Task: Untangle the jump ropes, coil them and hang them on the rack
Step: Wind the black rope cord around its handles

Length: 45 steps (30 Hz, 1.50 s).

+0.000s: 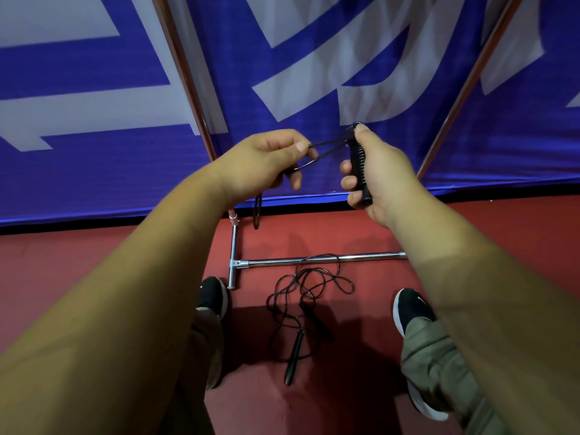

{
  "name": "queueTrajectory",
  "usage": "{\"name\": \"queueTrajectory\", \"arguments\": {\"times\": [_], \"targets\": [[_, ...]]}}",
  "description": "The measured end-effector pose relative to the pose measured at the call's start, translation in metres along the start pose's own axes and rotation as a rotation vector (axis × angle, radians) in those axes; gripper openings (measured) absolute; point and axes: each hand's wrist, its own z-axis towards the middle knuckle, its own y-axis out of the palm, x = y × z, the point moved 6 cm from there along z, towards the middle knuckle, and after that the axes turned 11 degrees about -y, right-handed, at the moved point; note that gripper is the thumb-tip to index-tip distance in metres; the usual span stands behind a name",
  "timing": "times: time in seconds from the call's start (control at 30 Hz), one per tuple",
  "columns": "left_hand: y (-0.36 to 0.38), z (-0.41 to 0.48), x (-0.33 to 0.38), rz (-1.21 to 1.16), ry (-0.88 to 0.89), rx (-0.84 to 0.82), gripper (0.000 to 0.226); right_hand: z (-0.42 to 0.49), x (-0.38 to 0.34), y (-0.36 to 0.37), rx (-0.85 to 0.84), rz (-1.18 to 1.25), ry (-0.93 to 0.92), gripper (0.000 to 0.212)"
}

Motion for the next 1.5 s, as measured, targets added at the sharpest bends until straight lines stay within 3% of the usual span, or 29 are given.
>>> {"name": "queueTrajectory", "arguments": {"times": [0.2, 0.47, 0.67, 0.87, 1.03, 1.2, 1.3, 1.5], "targets": [[0.002, -0.003, -0.002, 0.054, -0.112, -0.052, 0.029, -0.002, -0.002, 0.001, -0.03, -0.092, -0.042, 0.03], [0.007, 0.005, -0.02, -0.093, -0.246, -0.093, 0.021, -0.006, -0.003, 0.008, -0.084, -0.086, -0.09, 0.035], [0.015, 0.006, -0.022, -0.408, -0.39, -0.153, 0.062, -0.007, -0.006, 0.008, -0.104, -0.069, -0.111, 0.036], [0.024, 0.001, -0.023, -0.538, -0.547, -0.146, 0.025, -0.01, -0.007, 0.013, -0.146, -0.1, -0.146, 0.037], [0.025, -0.004, -0.021, -0.692, -0.621, -0.131, 0.019, -0.011, -0.008, 0.013, -0.146, -0.127, -0.165, 0.041], [0.029, -0.004, -0.016, -0.815, -0.57, -0.294, 0.024, -0.01, -0.008, 0.014, -0.15, -0.13, -0.172, 0.036], [0.028, -0.002, -0.013, -0.761, -0.482, -0.346, 0.021, -0.008, -0.007, 0.012, -0.147, -0.122, -0.169, 0.037], [0.026, 0.008, -0.018, -0.486, -0.339, -0.187, 0.006, -0.008, -0.005, 0.01, -0.121, -0.136, -0.174, 0.035]]}}
